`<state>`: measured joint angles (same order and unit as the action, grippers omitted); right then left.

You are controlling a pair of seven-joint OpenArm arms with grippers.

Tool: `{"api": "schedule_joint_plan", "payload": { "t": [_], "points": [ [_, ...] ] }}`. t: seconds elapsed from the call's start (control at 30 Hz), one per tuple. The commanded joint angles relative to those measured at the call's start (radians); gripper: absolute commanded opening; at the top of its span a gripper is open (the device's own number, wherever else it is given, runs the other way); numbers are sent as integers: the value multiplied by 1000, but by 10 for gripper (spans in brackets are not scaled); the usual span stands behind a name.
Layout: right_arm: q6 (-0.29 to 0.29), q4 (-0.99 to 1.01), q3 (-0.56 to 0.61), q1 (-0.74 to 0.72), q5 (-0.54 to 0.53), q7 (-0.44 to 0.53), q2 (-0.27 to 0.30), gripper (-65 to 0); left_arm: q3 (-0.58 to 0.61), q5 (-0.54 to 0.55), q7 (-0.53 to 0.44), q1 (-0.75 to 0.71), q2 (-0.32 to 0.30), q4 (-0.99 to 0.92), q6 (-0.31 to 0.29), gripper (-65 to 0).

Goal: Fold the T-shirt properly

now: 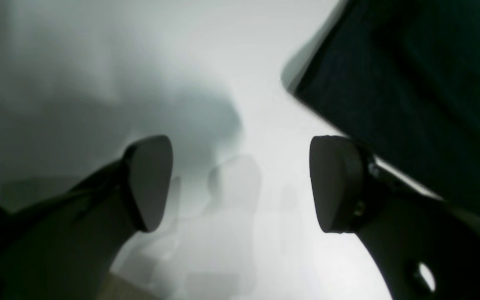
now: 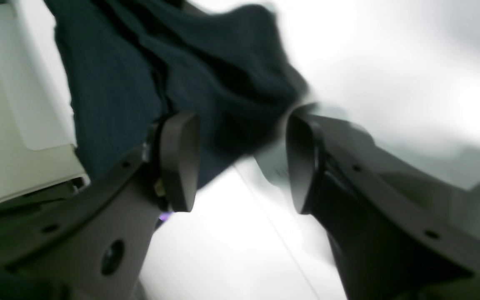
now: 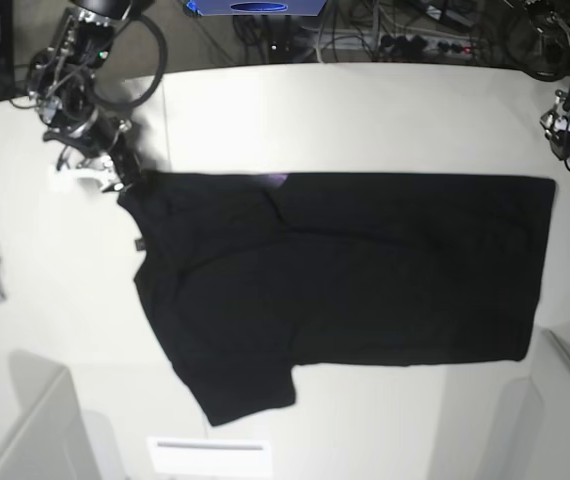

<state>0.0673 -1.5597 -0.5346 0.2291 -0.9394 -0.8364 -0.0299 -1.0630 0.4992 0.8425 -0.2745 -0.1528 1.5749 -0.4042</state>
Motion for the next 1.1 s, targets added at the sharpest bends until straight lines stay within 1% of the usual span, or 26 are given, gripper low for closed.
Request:
{"api": "schedule_joint_plan", "payload": {
  "t": [0.0, 0.13, 0.2, 0.23, 0.27, 0.33, 0.4, 0.43, 0.47, 0.57, 0.7, 0.77, 0.83, 1.0, 1.03, 1.07],
  "points": [
    [15, 8, 3, 0, 32, -10, 6, -320, -3, 11, -22, 4, -18, 14, -8, -156],
    [12, 29, 6, -17, 32, -10, 6, -323, -1, 11, -22, 11, -18, 9, -8, -156],
    [10, 32, 6, -18, 32, -10, 6, -327, -3, 9, -22, 40, -18, -15, -8, -156],
    [10, 32, 6, -18, 32, -10, 6, -348, -6, 9, -22, 56, -20, -40, -8, -156],
    [9, 32, 6, -17, 32, -10, 6, -383, -4, 9, -22, 71, -20, -67, -6, -156],
    [7, 32, 8, -17, 32, -10, 6, -485, -3, 9, -22, 97, -23, -112, -5, -156],
    [-10, 34, 8, -18, 29, -13, 6, -630, -3, 9, -21, 126, -23, -146, -5, -156],
    [-27, 34, 8, -18, 29, -13, 5, -650, -3, 8, -21, 137, -24, -161, -5, -156],
    [-36, 38, 3, -18, 29, -13, 3, -650, -3, 8, -21, 149, -24, -172, -5, -156],
    [-39, 64, 1, -20, 24, -19, 3, -650, 0, 2, -19, 188, -26, -209, -5, -156],
    [-39, 104, 6, -20, 24, -19, 5, -650, 62, -113, -19, 246, -24, -216, -5, -156],
    [-39, 109, 8, -20, 24, -19, 5, -650, 73, -147, -21, 271, -24, -221, -5, -156],
    [-39, 109, 8, -20, 24, -19, 5, -650, 76, -162, -21, 289, -21, -221, -5, -156],
    [-39, 106, 8, -20, 24, -19, 5, -650, 79, -162, -16, 329, -20, -244, -5, -158],
    [-39, 106, 8, -20, 24, -19, 5, -650, 79, -162, -16, 338, -20, -261, -5, -161],
    [-39, 106, 8, -20, 24, -19, 5, -650, 79, -162, -16, 340, -21, -271, -5, -178]
  ]
}}
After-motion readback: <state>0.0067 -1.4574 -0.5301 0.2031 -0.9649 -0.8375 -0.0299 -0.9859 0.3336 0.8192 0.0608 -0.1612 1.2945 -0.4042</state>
